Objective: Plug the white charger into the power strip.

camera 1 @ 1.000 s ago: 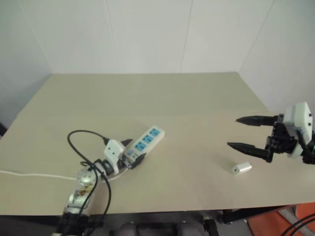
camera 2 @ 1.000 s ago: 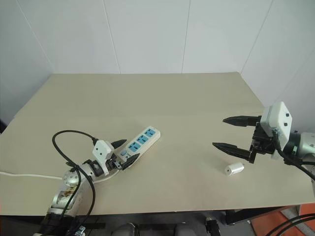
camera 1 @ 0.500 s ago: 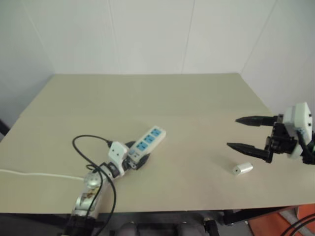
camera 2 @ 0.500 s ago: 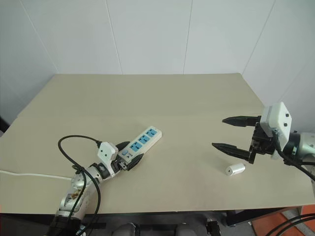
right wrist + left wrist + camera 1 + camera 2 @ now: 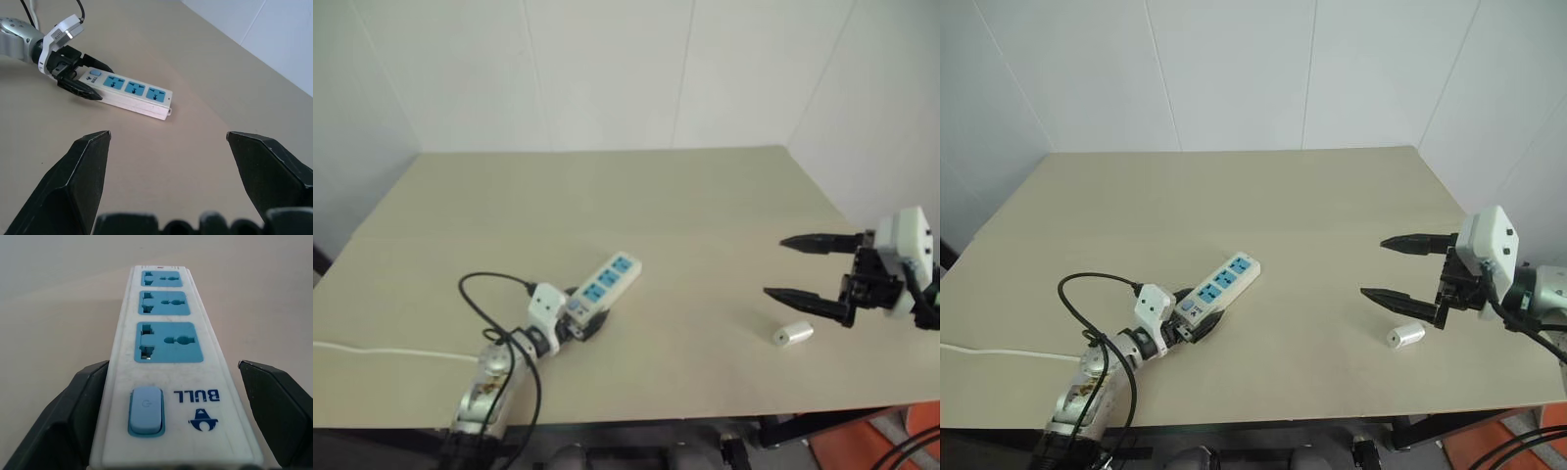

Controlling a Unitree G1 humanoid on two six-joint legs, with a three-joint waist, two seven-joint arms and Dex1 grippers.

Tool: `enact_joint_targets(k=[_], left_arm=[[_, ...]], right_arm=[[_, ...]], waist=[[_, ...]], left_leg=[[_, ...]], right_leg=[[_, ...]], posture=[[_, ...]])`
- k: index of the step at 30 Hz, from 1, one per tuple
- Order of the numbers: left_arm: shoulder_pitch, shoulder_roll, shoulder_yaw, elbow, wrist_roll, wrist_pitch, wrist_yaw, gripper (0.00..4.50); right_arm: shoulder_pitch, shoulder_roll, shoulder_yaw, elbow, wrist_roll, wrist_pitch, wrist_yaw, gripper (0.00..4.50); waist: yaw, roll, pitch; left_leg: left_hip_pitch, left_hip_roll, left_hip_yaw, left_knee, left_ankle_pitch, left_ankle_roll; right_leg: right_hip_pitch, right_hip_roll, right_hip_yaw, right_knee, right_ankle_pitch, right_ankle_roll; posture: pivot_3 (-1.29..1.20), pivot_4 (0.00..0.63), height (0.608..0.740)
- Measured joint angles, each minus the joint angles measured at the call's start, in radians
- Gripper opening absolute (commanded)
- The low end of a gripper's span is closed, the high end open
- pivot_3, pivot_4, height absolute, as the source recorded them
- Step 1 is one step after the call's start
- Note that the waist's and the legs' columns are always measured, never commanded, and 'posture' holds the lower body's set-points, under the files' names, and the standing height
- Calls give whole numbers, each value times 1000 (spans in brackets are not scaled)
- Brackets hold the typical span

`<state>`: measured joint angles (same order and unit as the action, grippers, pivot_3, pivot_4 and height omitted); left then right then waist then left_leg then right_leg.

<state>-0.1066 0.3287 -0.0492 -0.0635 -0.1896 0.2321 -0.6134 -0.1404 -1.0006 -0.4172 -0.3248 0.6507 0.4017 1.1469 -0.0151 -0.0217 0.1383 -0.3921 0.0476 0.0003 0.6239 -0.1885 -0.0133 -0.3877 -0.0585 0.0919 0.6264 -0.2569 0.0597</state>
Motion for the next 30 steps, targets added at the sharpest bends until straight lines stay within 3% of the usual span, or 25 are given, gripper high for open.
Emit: enact_joint_targets(k=[8, 11, 13, 21, 30], left_arm=[[20, 14, -9, -44, 0, 50, 12, 4478], [19, 14, -9, -42, 0, 51, 13, 3924], [17, 12, -11, -40, 0, 48, 12, 3329], [-4, 18, -22, 2, 0, 3, -19, 3310], [-136, 149, -73, 183, -39, -142, -351, 3310]], right_arm=[[-3, 0, 0, 0, 0, 0, 0, 4461], [-3, 0, 0, 0, 0, 0, -1, 4461], [-3, 0, 0, 0, 0, 0, -2, 4461], [-4, 0, 0, 0, 0, 0, -3, 4461], [-16, 0, 0, 3, 0, 0, -6, 4461]], waist=[[0, 0, 0], [1, 0, 0], [1, 0, 0], [6, 0, 0], [2, -1, 1]], left_leg=[[0, 0, 0, 0, 0, 0], [0, 0, 0, 0, 0, 0], [0, 0, 0, 0, 0, 0], [0, 0, 0, 0, 0, 0], [-4, 0, 0, 0, 0, 0]], right_leg=[[0, 0, 0, 0, -1, -2], [0, 0, 0, 0, -1, -2], [0, 0, 0, 0, -1, -2], [0, 0, 0, -1, -3, -6], [-3, 0, 0, -2, -3, -6]], posture=[[0, 150, 740], [0, 150, 740], [0, 150, 740], [0, 150, 740], [0, 150, 740]])
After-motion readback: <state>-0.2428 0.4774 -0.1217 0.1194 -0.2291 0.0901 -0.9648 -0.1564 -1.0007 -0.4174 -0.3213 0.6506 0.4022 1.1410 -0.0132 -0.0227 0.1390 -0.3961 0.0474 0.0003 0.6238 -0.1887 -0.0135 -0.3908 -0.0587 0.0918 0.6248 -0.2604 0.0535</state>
